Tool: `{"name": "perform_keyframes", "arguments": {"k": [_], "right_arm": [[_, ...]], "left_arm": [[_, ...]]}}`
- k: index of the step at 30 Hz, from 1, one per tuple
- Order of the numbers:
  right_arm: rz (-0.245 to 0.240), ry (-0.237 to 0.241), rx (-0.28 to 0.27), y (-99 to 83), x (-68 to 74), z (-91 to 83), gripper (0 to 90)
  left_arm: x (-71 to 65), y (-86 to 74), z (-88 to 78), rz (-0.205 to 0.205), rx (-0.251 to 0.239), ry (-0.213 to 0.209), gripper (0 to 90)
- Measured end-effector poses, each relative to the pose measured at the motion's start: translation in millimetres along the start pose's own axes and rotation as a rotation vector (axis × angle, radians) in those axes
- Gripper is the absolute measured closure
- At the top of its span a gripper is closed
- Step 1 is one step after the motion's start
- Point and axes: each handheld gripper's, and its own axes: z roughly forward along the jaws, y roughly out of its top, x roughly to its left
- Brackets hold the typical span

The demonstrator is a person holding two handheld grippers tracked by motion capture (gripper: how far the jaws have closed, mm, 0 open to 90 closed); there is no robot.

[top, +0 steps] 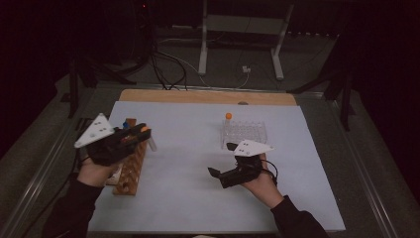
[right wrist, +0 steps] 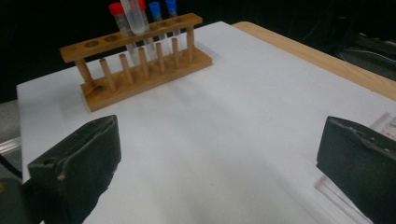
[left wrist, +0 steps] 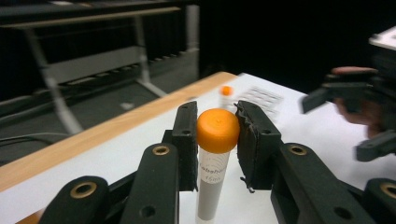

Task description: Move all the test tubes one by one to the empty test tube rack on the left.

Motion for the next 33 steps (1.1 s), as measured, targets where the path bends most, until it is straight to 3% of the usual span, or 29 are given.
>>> {"name": "perform_keyframes", "arguments": {"k": [7,13,19,33], "right_arm": [[-0.001,0.0,-0.006,0.6,-0.2,-1.6,0.0],[-0.006,-0.002,0.005,-0.1,0.3,0.6,0.0],[-0.015,-0.003,0.012,0.0,1.2,0.8,0.0],[0.0,0.011,0.007,-1.8,-2.1,-1.9,0.0]], "left_arm": [[20.0,-17.1,-40.6,-0.053,-0.01,0.109,71.6],[29.8,-36.9,-54.5,-0.079,0.018,0.169,71.6],[37.9,-60.8,-50.8,-0.12,0.036,0.21,71.6],[38.5,-98.8,-25.7,-0.155,0.185,0.2,71.5]]}}
